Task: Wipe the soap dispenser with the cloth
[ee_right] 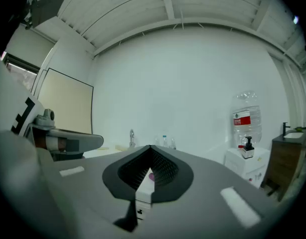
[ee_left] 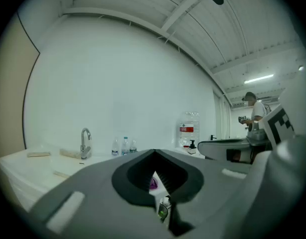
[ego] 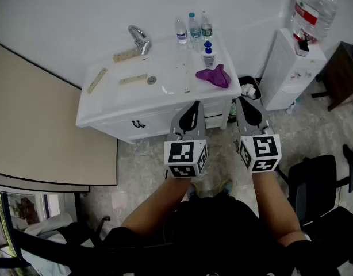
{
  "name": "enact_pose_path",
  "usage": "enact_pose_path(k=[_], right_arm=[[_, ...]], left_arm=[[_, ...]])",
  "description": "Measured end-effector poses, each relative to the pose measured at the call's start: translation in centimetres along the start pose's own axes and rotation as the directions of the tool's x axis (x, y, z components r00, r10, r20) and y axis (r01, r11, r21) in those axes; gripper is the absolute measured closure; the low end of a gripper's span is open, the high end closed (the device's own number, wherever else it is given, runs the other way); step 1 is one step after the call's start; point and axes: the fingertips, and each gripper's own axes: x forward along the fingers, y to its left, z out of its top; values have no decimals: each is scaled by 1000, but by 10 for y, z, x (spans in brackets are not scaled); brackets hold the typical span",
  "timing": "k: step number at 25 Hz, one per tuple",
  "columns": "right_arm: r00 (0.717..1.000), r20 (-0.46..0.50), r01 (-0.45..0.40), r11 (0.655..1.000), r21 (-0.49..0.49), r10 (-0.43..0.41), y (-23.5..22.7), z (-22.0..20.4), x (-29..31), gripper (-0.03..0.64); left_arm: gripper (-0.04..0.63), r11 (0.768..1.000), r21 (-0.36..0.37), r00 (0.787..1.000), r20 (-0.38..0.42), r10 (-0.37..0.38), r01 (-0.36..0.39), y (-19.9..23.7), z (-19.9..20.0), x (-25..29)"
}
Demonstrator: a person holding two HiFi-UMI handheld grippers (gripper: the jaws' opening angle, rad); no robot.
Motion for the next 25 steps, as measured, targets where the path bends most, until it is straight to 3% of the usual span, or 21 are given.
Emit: enact_pose_path(k=[9, 12, 14, 15, 21, 25], right_arm=[[1000, -8, -13, 1000, 10, 13, -9, -7, 10, 594], [997, -45, -64, 998, -1, 64, -14, -26, 19, 595], [993, -64, -101, 995, -10, 100, -20, -41, 30, 510], [991, -72, -110, 994, -11, 109, -24, -47, 37, 502], [988, -112, -108, 994, 15, 109, -36, -73, 93, 477], [980, -178, -84, 996, 8, 84, -36, -101, 150, 454]], left_arm=[[595, 1000, -10, 1000, -11, -2, 2, -1, -4, 15], [595, 1000, -20, 1000, -28, 10, -11, -4, -14, 24], [595, 1000, -17, 999, -37, 17, -18, -5, -22, 32], [595, 1000, -13, 999, -41, 22, -23, -4, -27, 37], [595, 998, -27, 995, -87, 54, -56, 34, -49, 73], [595, 998, -57, 993, -113, 24, -31, 74, -61, 116]])
